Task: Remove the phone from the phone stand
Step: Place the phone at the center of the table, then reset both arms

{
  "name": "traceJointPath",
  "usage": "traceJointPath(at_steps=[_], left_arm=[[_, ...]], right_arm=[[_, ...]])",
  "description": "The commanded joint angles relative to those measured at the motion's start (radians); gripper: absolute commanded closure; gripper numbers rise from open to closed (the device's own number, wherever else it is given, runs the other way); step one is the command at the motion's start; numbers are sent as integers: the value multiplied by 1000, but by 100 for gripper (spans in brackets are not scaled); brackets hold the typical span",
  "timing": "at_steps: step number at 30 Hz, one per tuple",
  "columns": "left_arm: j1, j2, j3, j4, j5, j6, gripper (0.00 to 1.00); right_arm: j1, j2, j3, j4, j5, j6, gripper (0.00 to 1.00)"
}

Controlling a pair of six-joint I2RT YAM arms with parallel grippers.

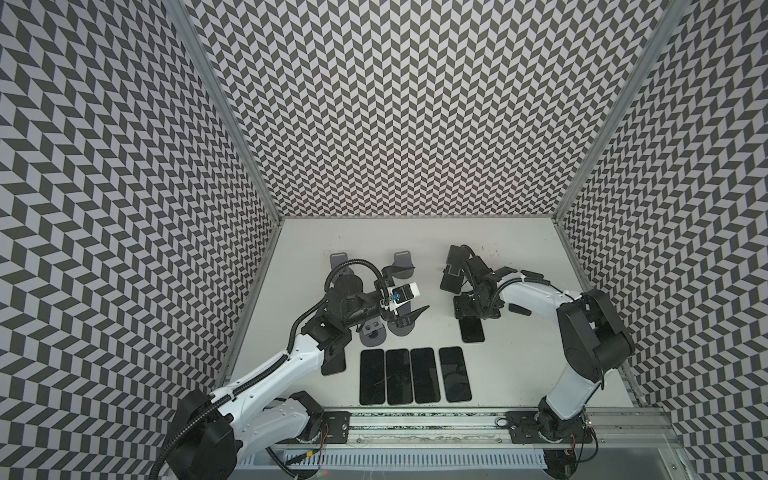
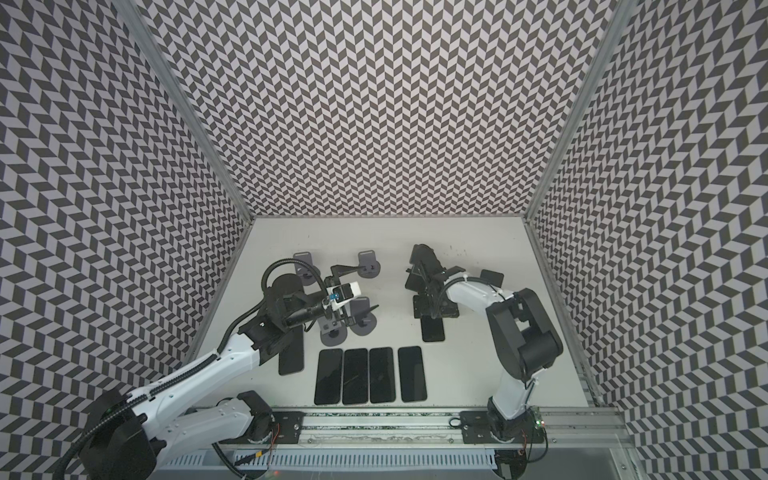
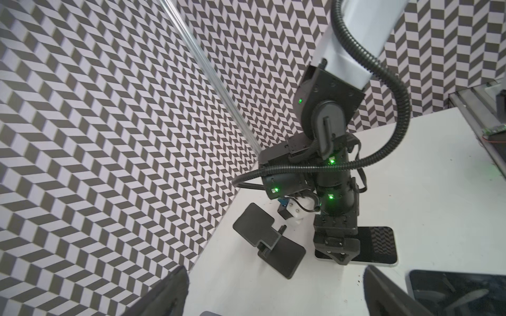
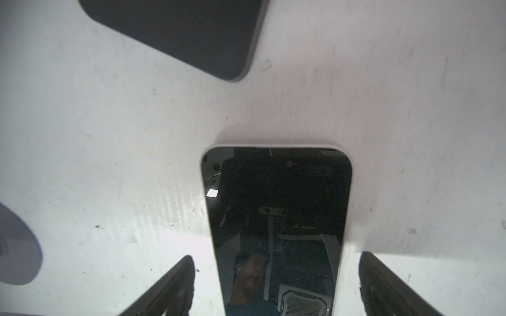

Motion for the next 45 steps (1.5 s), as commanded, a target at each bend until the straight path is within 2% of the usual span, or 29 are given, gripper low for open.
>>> traceJointPath(at_steps=[1, 7, 15, 20, 26, 31, 35, 38, 41, 44, 45], left_arm=[[4, -33, -26, 71, -30, -60, 1], [4, -78, -38, 88, -116, -154, 1], [7, -150, -61, 120, -252, -248, 1], [23, -168, -55, 126, -385, -333, 1], [128, -222, -68, 147, -415, -350, 1], [260, -230, -58, 108, -518, -337, 1], [368, -241, -87, 98, -695, -416, 1], [446, -270, -148, 106, -754, -500, 1], [524, -308, -226, 125, -777, -599, 1], [562, -341, -299, 157, -775, -612, 1], [572, -348, -323, 173, -780, -606, 1]], right_arm=[[-1, -46, 14, 5, -14, -7, 8], [-2, -88, 0, -2, 1, -9, 1], [-2, -148, 2, -15, 31, -11, 0], [-2, -164, 98, -71, 53, -38, 0], [-4, -154, 309, -124, 121, -101, 0], [-3, -120, 467, -61, 240, -115, 0], [-4, -154, 453, 135, 374, -175, 1], [-7, -237, 340, 368, 477, -259, 4], [-19, -373, 80, 721, 526, -406, 7], [-40, -507, -242, 1187, 540, -631, 8], [-61, -534, -276, 1176, 504, -652, 11]])
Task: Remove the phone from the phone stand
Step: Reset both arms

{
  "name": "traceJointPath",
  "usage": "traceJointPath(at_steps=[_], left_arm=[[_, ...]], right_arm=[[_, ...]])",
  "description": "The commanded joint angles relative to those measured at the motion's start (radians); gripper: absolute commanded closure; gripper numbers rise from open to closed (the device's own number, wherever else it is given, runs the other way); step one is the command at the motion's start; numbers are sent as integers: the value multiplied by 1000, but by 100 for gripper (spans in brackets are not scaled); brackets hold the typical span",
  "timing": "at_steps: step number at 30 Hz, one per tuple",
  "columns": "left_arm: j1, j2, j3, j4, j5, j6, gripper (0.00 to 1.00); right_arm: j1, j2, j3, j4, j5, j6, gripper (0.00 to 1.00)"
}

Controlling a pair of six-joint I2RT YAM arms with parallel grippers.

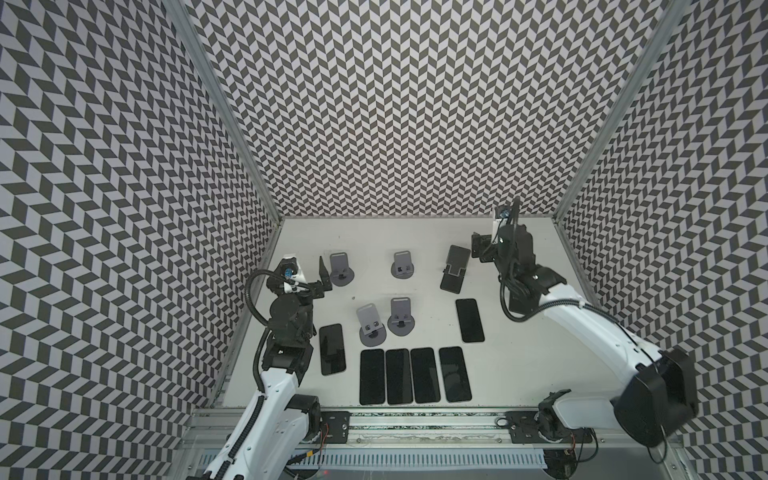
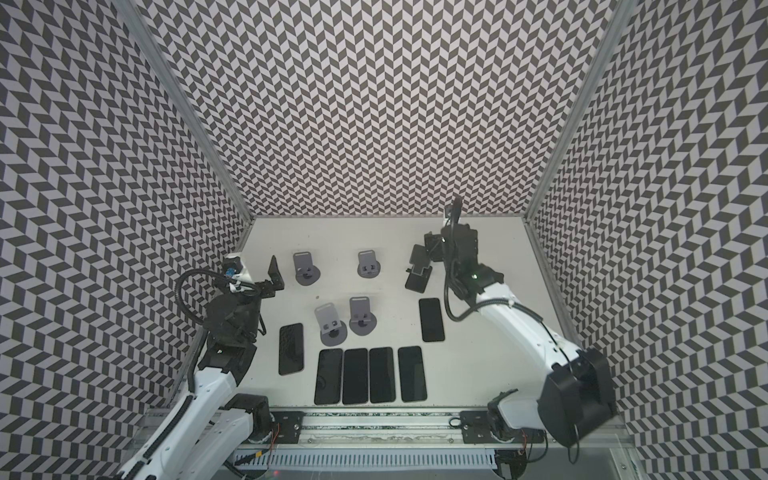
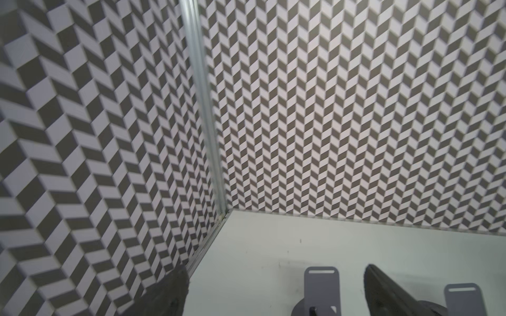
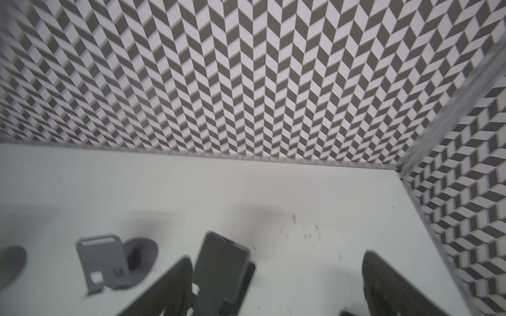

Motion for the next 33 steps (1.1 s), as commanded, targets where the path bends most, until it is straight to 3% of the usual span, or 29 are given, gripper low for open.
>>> traceJointPath(at_steps=[1, 5, 11, 16, 21, 28, 33], left_arm=[[30, -31, -57, 68, -47, -59, 1], [73, -37, -117, 101, -45, -83, 2], [109, -58, -286, 314, -55, -91, 6], [150, -27, -303, 315, -24, -88, 6], [172, 27, -358, 399, 50, -79, 3], [170, 78, -363, 454, 209, -13, 1], [169, 119, -349, 462, 301, -1, 1]], right_arm=[[-55, -90, -170, 425, 11, -229, 12], [-163, -137, -264, 454, 13, -95, 12], [-235, -171, -448, 544, -190, -61, 14], [-268, -180, -564, 631, -302, -27, 16], [-318, -172, -648, 701, -365, 5, 18], [-350, -126, -690, 776, -494, -50, 19], [-351, -50, -700, 858, -501, -49, 19]])
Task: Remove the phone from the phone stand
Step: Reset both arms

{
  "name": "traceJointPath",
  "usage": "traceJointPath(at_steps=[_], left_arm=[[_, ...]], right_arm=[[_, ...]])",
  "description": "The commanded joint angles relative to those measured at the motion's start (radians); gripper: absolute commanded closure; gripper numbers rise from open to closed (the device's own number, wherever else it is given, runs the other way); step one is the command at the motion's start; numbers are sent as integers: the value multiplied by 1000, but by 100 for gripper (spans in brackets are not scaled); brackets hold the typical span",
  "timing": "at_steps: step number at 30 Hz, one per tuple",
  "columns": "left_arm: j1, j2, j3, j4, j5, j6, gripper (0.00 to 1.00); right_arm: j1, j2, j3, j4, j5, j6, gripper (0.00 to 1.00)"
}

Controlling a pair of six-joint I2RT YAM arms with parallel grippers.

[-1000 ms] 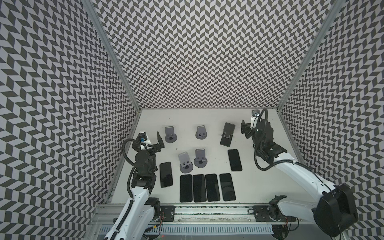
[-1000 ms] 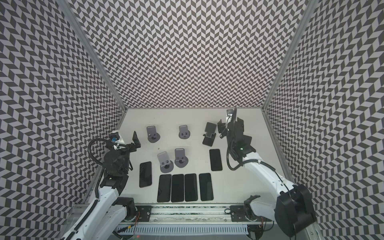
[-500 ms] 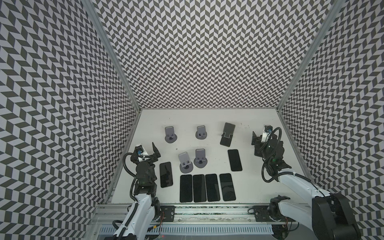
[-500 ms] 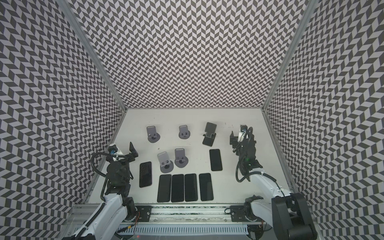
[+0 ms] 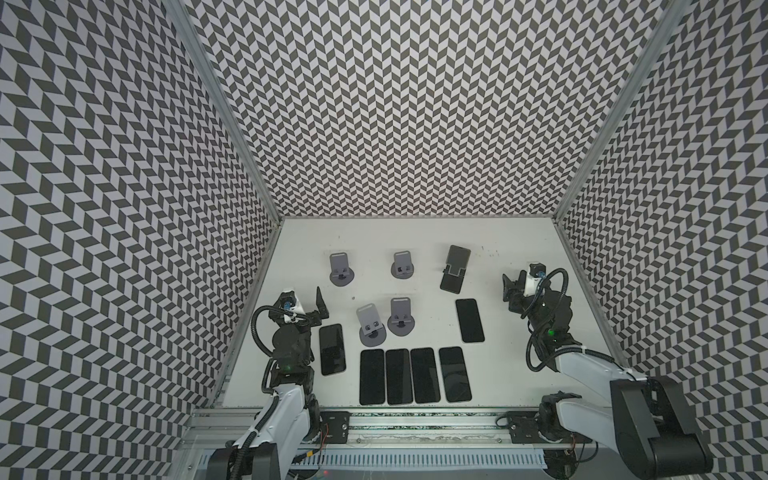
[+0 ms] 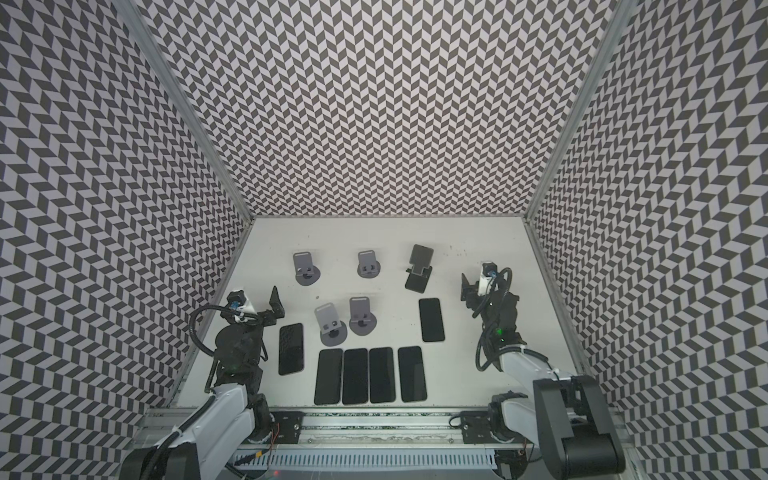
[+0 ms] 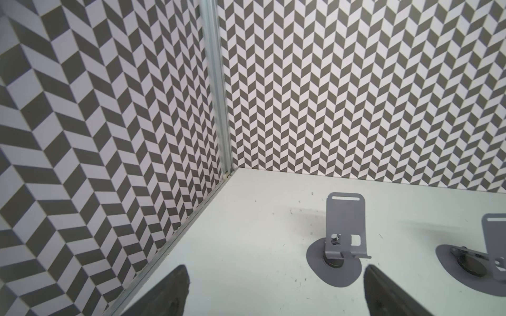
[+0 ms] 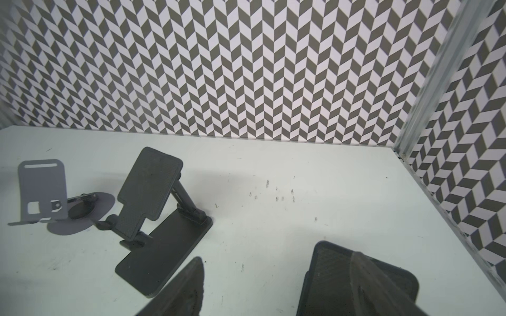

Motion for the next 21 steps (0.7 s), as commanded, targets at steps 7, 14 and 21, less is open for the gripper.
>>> traceJointPath(at_steps=[7, 14, 21], left_arm=[[-11, 131, 51, 86, 123, 25, 1], [-50, 254, 73, 160, 123, 25, 1], [-119, 400, 151, 225, 123, 25, 1]], right_arm=[[-8, 112, -15, 219, -52, 11, 20], [-6, 191, 29, 254, -31, -16, 20], [-7, 245, 38, 284, -55, -37, 20]])
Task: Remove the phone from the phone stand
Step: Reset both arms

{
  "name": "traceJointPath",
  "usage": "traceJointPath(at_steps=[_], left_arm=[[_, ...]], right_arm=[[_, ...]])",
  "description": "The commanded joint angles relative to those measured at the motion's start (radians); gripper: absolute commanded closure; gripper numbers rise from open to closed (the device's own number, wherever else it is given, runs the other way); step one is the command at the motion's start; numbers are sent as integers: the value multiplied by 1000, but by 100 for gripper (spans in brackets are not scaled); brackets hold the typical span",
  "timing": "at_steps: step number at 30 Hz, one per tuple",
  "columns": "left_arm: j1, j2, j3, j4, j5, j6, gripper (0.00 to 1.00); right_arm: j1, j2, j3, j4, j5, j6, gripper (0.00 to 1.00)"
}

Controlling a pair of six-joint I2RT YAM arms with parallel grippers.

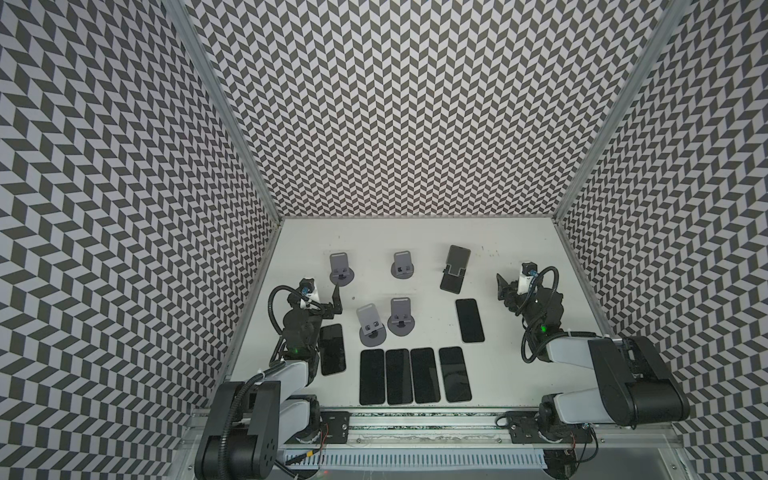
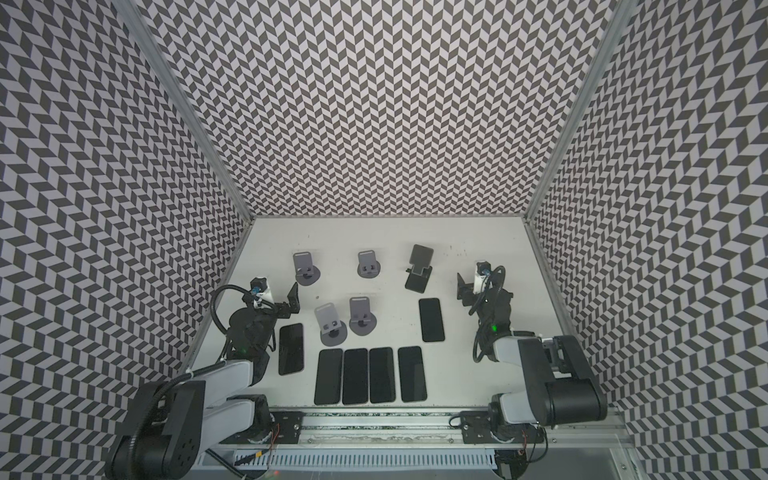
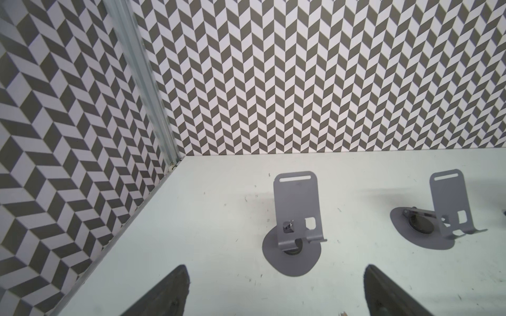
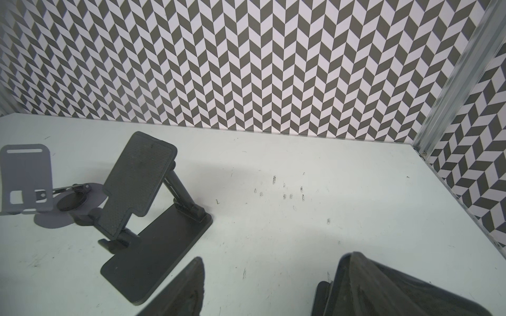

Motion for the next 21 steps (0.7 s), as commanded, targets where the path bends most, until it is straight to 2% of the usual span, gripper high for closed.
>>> traceJointPath(at_steps=[1, 11, 17, 18, 19, 21], left_arm=[[-29, 55, 36, 80, 11, 0, 1], [-34, 174, 64, 173, 11, 0, 1], [-35, 230, 85, 189, 11, 0, 1], [-34, 238, 87, 194, 11, 0, 1], [-34, 247, 93, 191, 11, 0, 1], [-34, 261, 106, 180, 11, 0, 1]], right_arm=[[-4, 21, 17, 89, -25, -25, 20], [-32, 59, 7, 140, -44, 2, 18], [-54, 94, -10, 201, 9, 59, 13], [-55, 95, -13, 206, 13, 60, 9], [-54, 95, -15, 211, 19, 63, 2], [-54, 96, -17, 217, 29, 66, 0]])
